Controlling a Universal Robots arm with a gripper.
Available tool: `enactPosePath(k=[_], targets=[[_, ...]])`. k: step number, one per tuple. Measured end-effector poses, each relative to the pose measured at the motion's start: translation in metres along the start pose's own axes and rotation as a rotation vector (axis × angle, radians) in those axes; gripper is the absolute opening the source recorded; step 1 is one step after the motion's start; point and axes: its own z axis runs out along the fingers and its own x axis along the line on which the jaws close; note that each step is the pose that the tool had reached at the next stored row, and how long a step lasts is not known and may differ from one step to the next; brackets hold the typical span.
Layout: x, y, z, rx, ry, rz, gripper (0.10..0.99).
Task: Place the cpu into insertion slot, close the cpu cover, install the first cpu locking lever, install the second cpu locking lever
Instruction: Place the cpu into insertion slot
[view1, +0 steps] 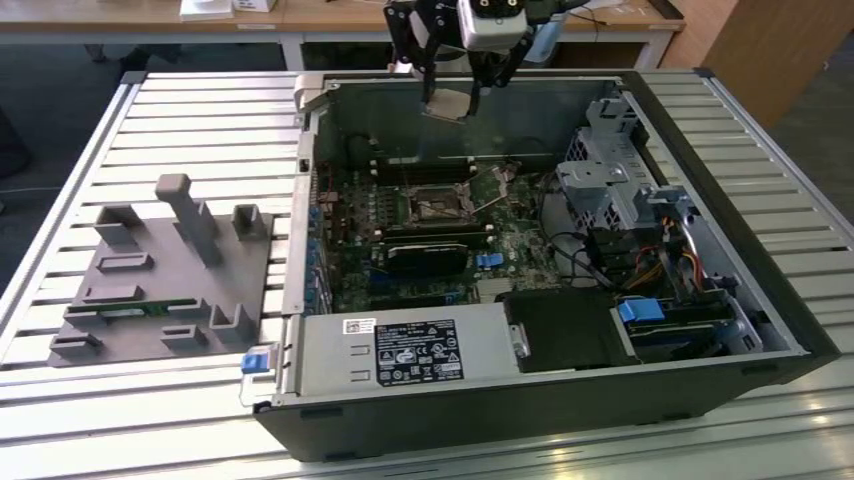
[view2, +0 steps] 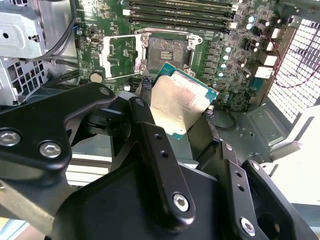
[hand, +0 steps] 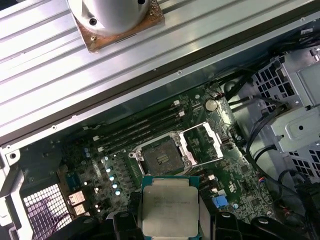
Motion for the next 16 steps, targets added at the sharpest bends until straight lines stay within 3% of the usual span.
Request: enactPosePath(k=[9, 16], targets=[[0.0, 0.0, 0.0, -0.001, -0.0042, 0.047, 0.537], [0.0, 0.0, 0.0005, -0.001, -0.0112, 0.12, 0.537]])
